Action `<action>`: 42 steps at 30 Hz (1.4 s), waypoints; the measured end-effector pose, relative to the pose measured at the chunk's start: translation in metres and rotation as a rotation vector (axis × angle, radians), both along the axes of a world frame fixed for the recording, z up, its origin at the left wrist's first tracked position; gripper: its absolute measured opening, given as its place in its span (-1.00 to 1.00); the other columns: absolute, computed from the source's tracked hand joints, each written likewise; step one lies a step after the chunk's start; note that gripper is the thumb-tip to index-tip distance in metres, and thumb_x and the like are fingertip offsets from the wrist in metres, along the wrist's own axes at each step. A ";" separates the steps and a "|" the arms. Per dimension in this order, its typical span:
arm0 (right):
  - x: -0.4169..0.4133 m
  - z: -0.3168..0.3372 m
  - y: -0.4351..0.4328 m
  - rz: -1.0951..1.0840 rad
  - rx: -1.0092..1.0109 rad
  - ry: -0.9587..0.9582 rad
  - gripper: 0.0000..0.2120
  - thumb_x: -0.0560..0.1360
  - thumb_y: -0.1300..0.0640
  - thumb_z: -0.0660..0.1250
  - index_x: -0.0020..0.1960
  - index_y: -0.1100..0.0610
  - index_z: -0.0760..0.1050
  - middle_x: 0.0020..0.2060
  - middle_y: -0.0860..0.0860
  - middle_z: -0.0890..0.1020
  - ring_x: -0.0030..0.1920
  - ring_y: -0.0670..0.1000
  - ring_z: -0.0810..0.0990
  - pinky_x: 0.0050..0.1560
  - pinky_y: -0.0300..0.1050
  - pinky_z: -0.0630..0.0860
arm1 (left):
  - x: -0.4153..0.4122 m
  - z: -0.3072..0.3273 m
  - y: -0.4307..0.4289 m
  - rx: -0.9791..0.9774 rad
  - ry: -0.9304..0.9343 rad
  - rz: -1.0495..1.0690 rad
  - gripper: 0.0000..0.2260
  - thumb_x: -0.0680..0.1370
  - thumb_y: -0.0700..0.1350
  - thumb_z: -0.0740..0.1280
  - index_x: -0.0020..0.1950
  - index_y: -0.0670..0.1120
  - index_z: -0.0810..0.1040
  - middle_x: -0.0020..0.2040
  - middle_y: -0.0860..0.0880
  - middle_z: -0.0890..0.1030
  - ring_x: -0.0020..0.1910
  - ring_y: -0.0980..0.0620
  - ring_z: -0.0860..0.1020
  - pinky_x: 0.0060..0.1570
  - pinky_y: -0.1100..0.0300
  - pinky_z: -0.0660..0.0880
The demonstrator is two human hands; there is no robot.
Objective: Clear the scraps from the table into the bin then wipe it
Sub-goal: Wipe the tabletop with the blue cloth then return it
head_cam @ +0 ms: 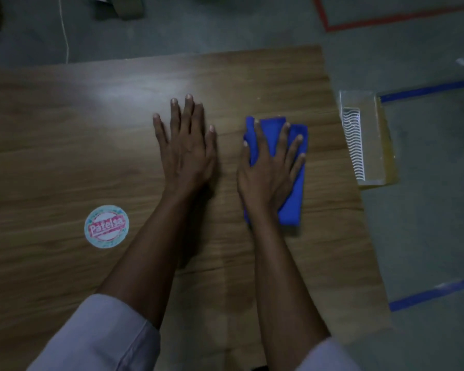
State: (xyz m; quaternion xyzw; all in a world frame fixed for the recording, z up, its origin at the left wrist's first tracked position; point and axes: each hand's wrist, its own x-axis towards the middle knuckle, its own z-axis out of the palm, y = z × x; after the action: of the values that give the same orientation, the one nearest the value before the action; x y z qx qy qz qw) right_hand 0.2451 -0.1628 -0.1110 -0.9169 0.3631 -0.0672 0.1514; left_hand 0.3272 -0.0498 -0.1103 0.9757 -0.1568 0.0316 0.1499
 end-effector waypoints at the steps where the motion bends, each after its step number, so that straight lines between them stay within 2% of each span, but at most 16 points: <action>1: 0.017 -0.001 -0.003 0.036 -0.003 -0.004 -0.47 0.64 -0.25 0.09 0.60 -0.29 0.18 0.67 0.04 0.08 0.66 0.20 -0.02 0.62 0.20 -0.07 | 0.001 0.000 -0.001 -0.011 0.001 0.013 -0.48 0.71 0.10 -0.06 0.64 -0.05 0.20 0.67 -0.02 0.12 0.66 -0.04 -0.03 0.60 -0.17 -0.16; 3: 0.055 -0.001 -0.006 0.098 -0.006 -0.023 -0.49 0.64 -0.22 0.13 0.59 -0.27 0.23 0.66 0.03 0.12 0.65 0.20 0.01 0.62 0.15 -0.05 | 0.003 0.000 -0.003 -0.065 0.004 0.035 -0.51 0.72 0.07 -0.06 0.63 -0.03 0.25 0.66 0.00 0.16 0.66 -0.01 0.00 0.61 -0.10 -0.16; 5: 0.093 0.005 0.000 0.280 0.058 -0.057 -0.49 0.61 -0.17 0.19 0.56 -0.23 0.32 0.64 0.03 0.19 0.65 0.19 0.06 0.62 0.10 -0.04 | 0.004 0.001 -0.002 -0.162 0.000 0.070 -0.53 0.72 0.04 -0.04 0.60 -0.04 0.32 0.63 -0.01 0.23 0.65 0.00 0.06 0.61 -0.04 -0.12; 8: 0.118 0.021 0.004 0.591 0.250 -0.084 -0.46 0.54 0.07 0.29 0.51 -0.18 0.43 0.60 0.01 0.29 0.63 0.15 0.16 0.61 0.09 0.01 | 0.007 0.003 0.000 -0.330 0.026 0.142 -0.51 0.69 0.01 -0.01 0.54 -0.15 0.39 0.59 -0.10 0.33 0.62 -0.05 0.18 0.61 -0.01 -0.01; 10: 0.107 0.029 -0.010 0.518 0.260 -0.220 -0.43 0.49 0.16 0.28 0.48 -0.15 0.47 0.57 0.05 0.36 0.58 0.18 0.27 0.58 0.12 0.11 | 0.004 0.003 -0.002 -0.254 0.009 0.127 -0.50 0.69 0.04 0.02 0.54 -0.16 0.39 0.60 -0.12 0.31 0.62 -0.07 0.17 0.60 -0.03 0.01; 12: 0.081 0.027 -0.033 0.292 0.110 -0.270 -0.50 0.57 0.00 0.24 0.50 -0.21 0.42 0.58 0.03 0.34 0.58 0.19 0.27 0.57 0.18 0.14 | 0.001 0.002 -0.004 -0.160 -0.003 0.113 -0.51 0.69 0.04 0.07 0.57 -0.15 0.35 0.62 -0.11 0.26 0.63 -0.08 0.13 0.60 -0.06 0.00; 15: 0.063 0.014 -0.063 0.030 0.045 -0.010 -0.50 0.63 -0.32 0.10 0.56 -0.34 0.23 0.65 -0.03 0.14 0.65 0.17 0.01 0.58 0.32 -0.06 | 0.000 -0.002 -0.006 -0.067 -0.001 0.103 -0.48 0.69 0.05 0.07 0.61 -0.14 0.25 0.65 -0.10 0.16 0.65 -0.08 0.04 0.61 -0.07 -0.06; 18: 0.100 0.004 -0.068 0.156 -0.038 0.047 -0.47 0.62 -0.37 0.05 0.58 -0.36 0.17 0.67 -0.04 0.08 0.66 0.18 -0.04 0.59 0.27 -0.12 | 0.002 -0.004 -0.006 -0.029 -0.004 0.101 -0.46 0.69 0.07 0.06 0.62 -0.13 0.22 0.66 -0.09 0.13 0.66 -0.07 0.01 0.61 -0.07 -0.09; 22: 0.156 0.008 -0.052 0.443 -0.015 0.051 -0.49 0.61 -0.33 0.13 0.55 -0.33 0.27 0.65 -0.05 0.15 0.65 0.20 0.01 0.62 0.17 -0.04 | 0.003 -0.003 -0.005 -0.057 -0.010 0.092 -0.47 0.67 0.06 0.08 0.61 -0.13 0.24 0.66 -0.09 0.15 0.65 -0.06 0.03 0.61 -0.06 -0.07; 26: 0.131 0.016 -0.030 0.853 0.140 -0.025 -0.51 0.56 -0.04 0.33 0.48 -0.24 0.43 0.58 -0.01 0.33 0.62 0.19 0.17 0.59 0.13 0.08 | 0.001 -0.001 -0.002 -0.285 -0.031 0.145 -0.48 0.64 -0.02 0.15 0.54 -0.25 0.32 0.56 -0.21 0.33 0.59 -0.16 0.22 0.59 -0.07 0.06; 27: 0.115 0.017 -0.034 0.865 0.191 -0.061 -0.48 0.52 0.03 0.37 0.46 -0.22 0.46 0.57 -0.01 0.36 0.61 0.17 0.21 0.59 0.16 0.11 | -0.001 0.000 -0.002 -0.334 -0.031 0.162 -0.47 0.62 -0.04 0.16 0.53 -0.28 0.32 0.54 -0.24 0.36 0.57 -0.18 0.25 0.59 -0.06 0.07; 29: 0.082 0.015 -0.051 0.688 0.194 -0.097 -0.46 0.52 0.06 0.38 0.47 -0.21 0.45 0.57 -0.02 0.35 0.61 0.13 0.22 0.59 0.22 0.09 | -0.002 0.000 -0.002 -0.363 -0.016 0.173 -0.47 0.60 -0.06 0.17 0.53 -0.27 0.31 0.51 -0.22 0.40 0.57 -0.17 0.26 0.60 -0.03 0.05; 31: 0.064 0.014 -0.071 0.415 0.096 -0.039 -0.49 0.60 -0.10 0.29 0.54 -0.24 0.34 0.63 -0.01 0.23 0.64 0.11 0.11 0.62 0.20 -0.01 | -0.001 -0.001 -0.004 -0.307 -0.043 0.158 -0.51 0.60 -0.06 0.16 0.50 -0.25 0.36 0.52 -0.20 0.39 0.58 -0.17 0.24 0.60 -0.06 0.06; 33: 0.074 0.010 -0.078 0.288 0.027 0.030 -0.47 0.63 -0.25 0.15 0.59 -0.26 0.23 0.66 0.01 0.11 0.66 0.12 0.00 0.63 0.13 -0.09 | 0.001 -0.003 -0.006 -0.245 -0.070 0.132 -0.52 0.60 -0.07 0.17 0.48 -0.23 0.41 0.55 -0.18 0.37 0.58 -0.16 0.24 0.59 -0.10 0.08; 39: 0.166 0.011 -0.045 0.528 0.051 0.032 -0.49 0.62 -0.23 0.18 0.56 -0.26 0.30 0.65 -0.02 0.17 0.66 0.12 0.03 0.62 0.05 -0.07 | 0.003 -0.003 0.000 -0.423 -0.025 0.138 -0.47 0.52 -0.09 0.28 0.50 -0.16 0.40 0.59 -0.11 0.32 0.60 -0.10 0.20 0.58 -0.09 0.10; 42: 0.150 0.017 -0.031 0.812 0.181 0.005 -0.49 0.54 0.01 0.31 0.49 -0.16 0.44 0.59 0.01 0.30 0.63 0.15 0.16 0.61 0.07 0.03 | 0.001 0.005 0.001 -0.534 0.020 0.150 -0.36 0.49 -0.15 0.32 0.57 -0.19 0.28 0.62 -0.14 0.24 0.61 -0.10 0.17 0.56 -0.11 0.14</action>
State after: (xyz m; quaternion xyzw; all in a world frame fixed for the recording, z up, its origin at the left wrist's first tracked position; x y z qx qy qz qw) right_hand 0.3952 -0.1935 -0.0943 -0.9688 -0.0232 0.0326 0.2447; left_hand 0.3280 -0.0490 -0.1053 0.9108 -0.0686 0.0733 0.4004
